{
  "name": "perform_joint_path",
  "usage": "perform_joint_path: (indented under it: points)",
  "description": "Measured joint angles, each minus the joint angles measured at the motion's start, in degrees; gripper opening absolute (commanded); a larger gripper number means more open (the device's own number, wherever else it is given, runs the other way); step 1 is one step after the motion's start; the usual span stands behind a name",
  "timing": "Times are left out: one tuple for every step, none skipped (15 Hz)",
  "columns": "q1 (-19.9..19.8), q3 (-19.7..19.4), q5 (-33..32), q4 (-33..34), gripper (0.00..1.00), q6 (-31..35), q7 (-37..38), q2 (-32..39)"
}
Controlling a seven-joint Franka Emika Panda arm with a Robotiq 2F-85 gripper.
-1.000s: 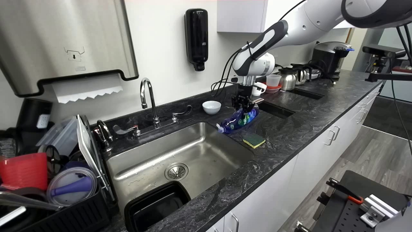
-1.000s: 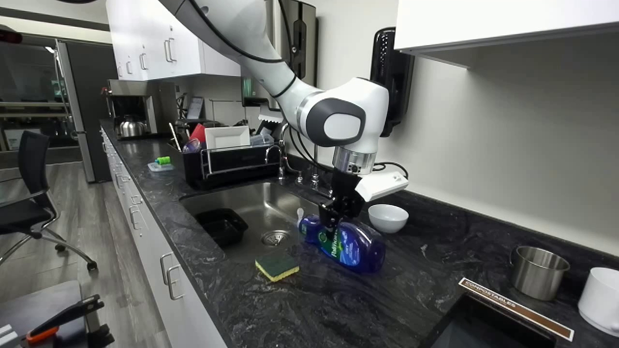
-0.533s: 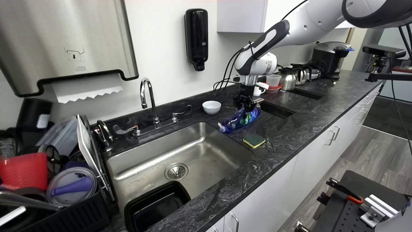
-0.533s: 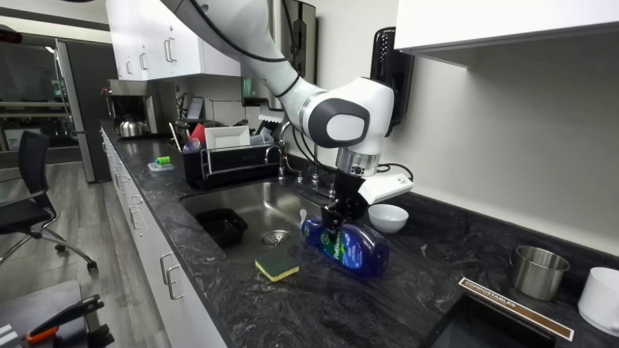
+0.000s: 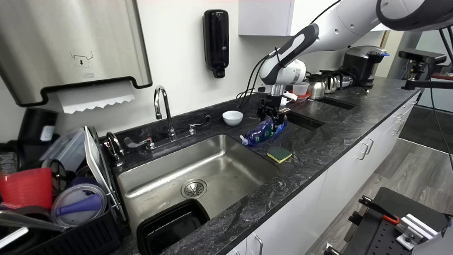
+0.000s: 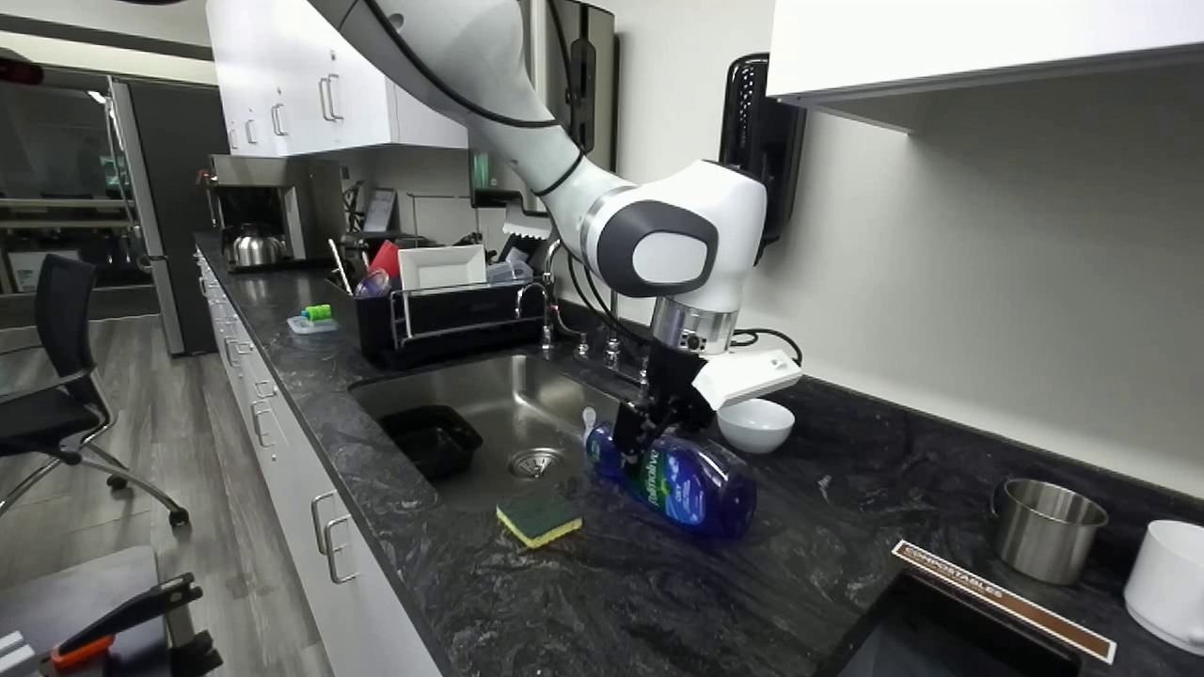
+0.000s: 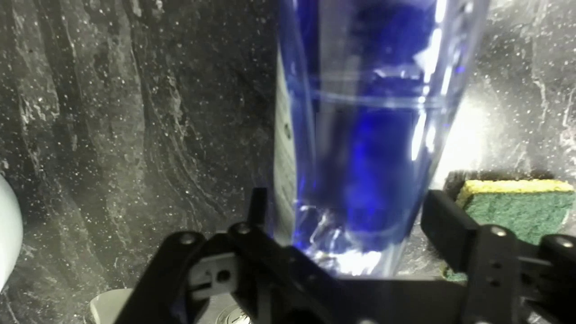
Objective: Pour the liquid soap into the sink
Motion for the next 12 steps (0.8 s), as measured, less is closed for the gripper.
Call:
perform_joint_path:
  points:
    - [-0.02, 0.00, 0.00, -0.12, 1.00, 0.00, 0.00, 0.00]
    - [-0.02, 0.01, 0.00, -0.20, 1.00, 0.00, 0.00, 0.00]
    - [-0.02, 0.05, 0.00, -0.23, 1.00, -0.03, 0.00, 0.00]
    - [-0.02, 0.17, 0.00, -0.23, 1.00, -0.04, 0.00, 0.00]
    - [-0.02, 0.40, 0.00, -0.23, 1.00, -0.05, 0.00, 0.00]
    - [0.00, 0.72, 0.00, -0.22, 1.00, -0.07, 0.00, -0.03]
    - [0.05, 1.05, 0.00, -0.21, 1.00, -0.09, 0.00, -0.09]
    - [0.14, 1.38, -0.01, -0.20, 1.00, -0.13, 0.00, -0.21]
    - [0.27, 1.69, -0.02, -0.20, 1.00, -0.25, 0.00, -0.43]
    - [0.42, 1.96, -0.05, -0.20, 1.00, -0.42, 0.00, -0.70]
    - [0.58, 2.15, -0.06, -0.22, 1.00, -0.61, 0.00, -0.98]
    - [0.79, 2.24, -0.06, -0.24, 1.00, -0.83, 0.00, -1.21]
